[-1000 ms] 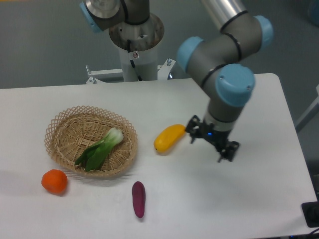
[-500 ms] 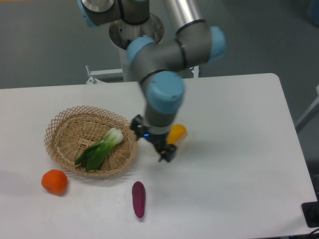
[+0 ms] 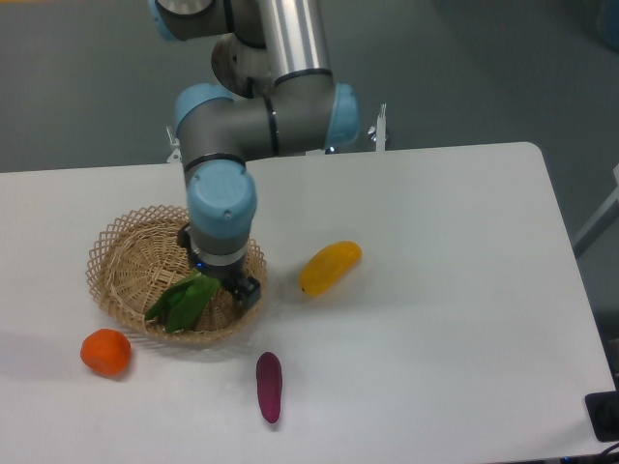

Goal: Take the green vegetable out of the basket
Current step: 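Lower the gripper into the basket and close on the bok choy, then lift the bok choy out of the basket and carry it away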

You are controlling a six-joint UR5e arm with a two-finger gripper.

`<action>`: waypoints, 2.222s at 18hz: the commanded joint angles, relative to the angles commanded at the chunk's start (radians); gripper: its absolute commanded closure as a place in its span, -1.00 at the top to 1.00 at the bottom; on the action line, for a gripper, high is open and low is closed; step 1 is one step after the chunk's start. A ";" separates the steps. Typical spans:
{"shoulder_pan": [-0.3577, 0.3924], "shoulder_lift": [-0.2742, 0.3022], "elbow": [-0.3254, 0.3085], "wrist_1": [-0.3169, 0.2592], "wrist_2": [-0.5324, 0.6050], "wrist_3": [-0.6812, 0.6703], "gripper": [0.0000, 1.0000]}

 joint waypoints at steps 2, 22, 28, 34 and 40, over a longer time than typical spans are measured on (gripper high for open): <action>-0.023 -0.020 -0.012 0.041 0.002 -0.037 1.00; -0.002 0.029 -0.028 0.077 -0.006 -0.043 -0.97; 0.086 0.057 0.024 0.074 -0.034 -0.043 -0.92; 0.228 0.058 0.106 0.074 -0.031 0.007 -0.91; 0.365 0.041 0.187 0.049 0.041 0.159 -0.93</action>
